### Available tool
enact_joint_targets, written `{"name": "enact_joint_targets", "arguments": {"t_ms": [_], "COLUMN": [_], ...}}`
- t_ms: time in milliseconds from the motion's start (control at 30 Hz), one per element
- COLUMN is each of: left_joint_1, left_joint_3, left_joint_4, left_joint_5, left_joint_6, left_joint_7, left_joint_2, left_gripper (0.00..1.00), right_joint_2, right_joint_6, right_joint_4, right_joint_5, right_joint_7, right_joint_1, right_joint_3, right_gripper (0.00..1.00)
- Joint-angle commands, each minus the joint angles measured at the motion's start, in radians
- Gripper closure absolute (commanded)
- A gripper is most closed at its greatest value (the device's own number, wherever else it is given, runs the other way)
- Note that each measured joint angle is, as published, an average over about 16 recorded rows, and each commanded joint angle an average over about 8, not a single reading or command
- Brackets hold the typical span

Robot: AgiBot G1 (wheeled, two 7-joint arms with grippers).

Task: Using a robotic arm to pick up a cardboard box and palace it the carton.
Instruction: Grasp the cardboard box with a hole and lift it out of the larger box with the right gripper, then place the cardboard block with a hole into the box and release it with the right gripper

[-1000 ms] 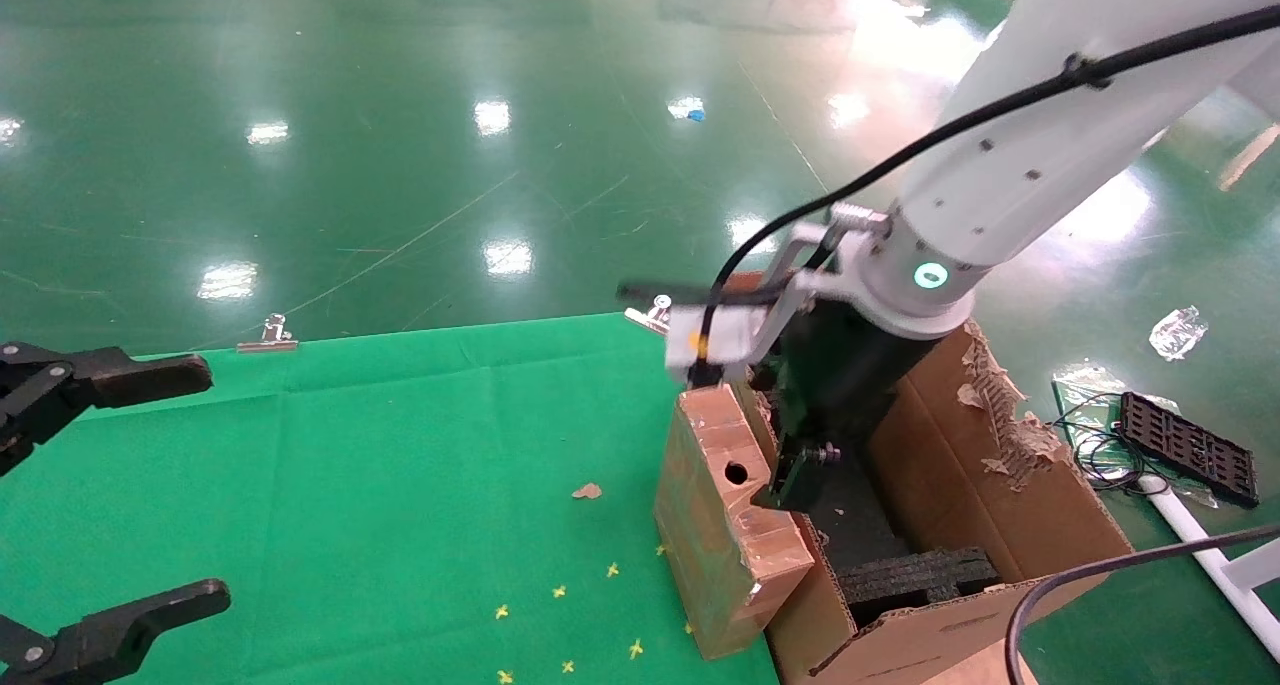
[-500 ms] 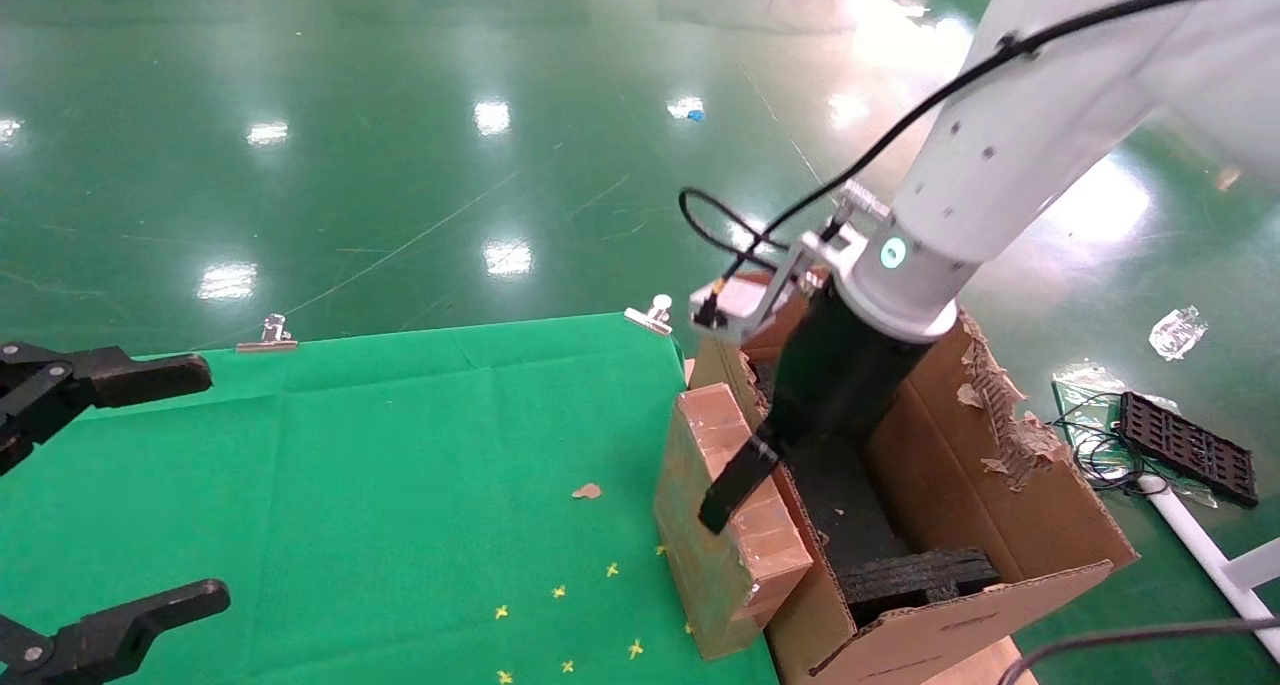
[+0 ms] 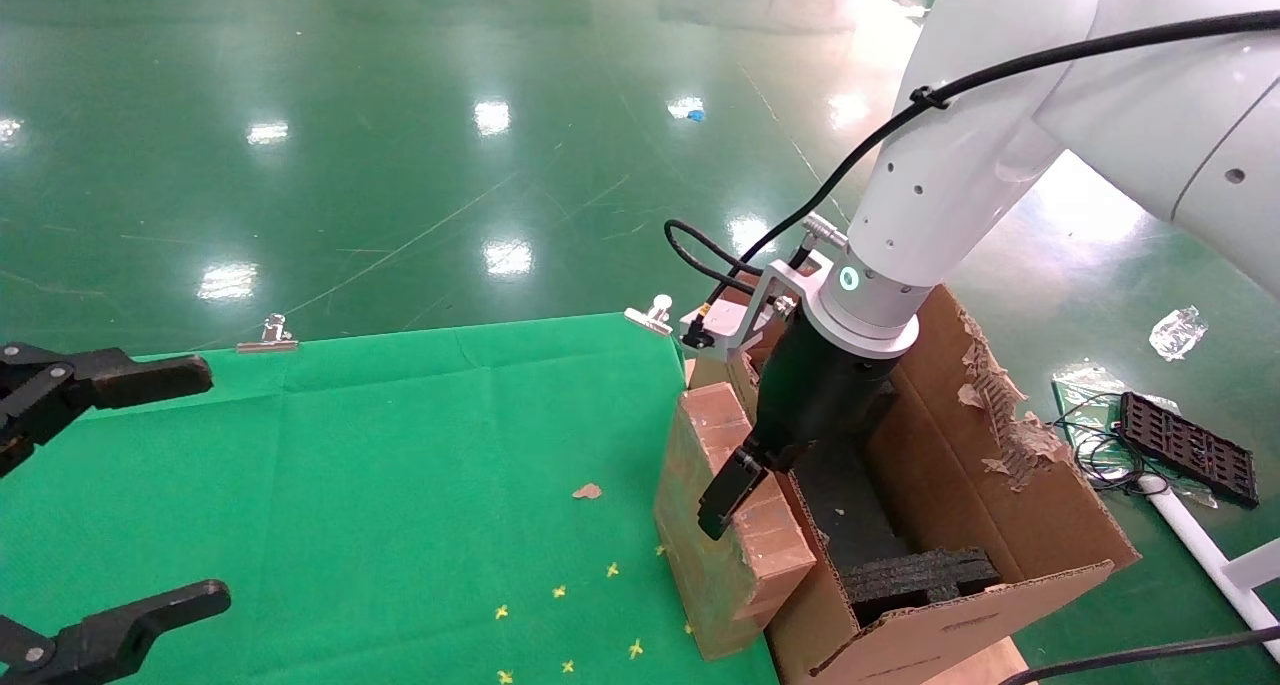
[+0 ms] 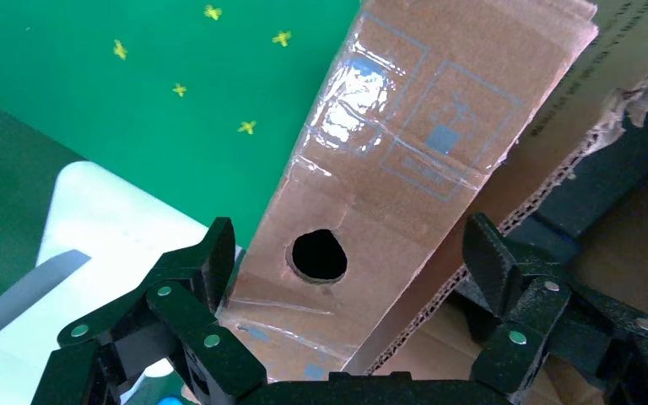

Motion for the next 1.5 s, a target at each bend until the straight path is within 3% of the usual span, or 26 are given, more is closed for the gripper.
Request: {"name": "enact_joint_targets", "arguments": {"t_ms": [33,833,1200,1500], "left_joint_1": [0.0,0.0,-0.001,-0.001], "left_joint_3": [0.0,0.002,0.002,0.003], "left_joint_4": [0.0,0.0,0.0,0.0], "left_joint_5": [0.0,-0.001,-0.002,-0.002], "left_joint_6": [0.0,-0.001,-0.001,-0.001], "left_joint_7": [0.0,0.001,0.001,0.001], "left_joint_2": [0.0,-0.001,-0.001,-0.001], "left_gripper": [1.0,1.0,1.0,1.0], "right_joint_2": [-0.002,0.004,0.155,0.257], "right_joint_6": [0.001,0.007,0.155,0.221], "right_joint_4": [0.006,0.071,0.087,-0.064], "right_joint_5": [-0.005,-0.029,0.062,0.041], "right_joint_7": [0.008,0.034,-0.137,-0.244], "right_joint_1": [0.002,0.012,0.117,0.247], "right_joint_3": [-0.003,-0.03,0.108,0.171], "right_gripper": [1.0,1.0,1.0,1.0]}}
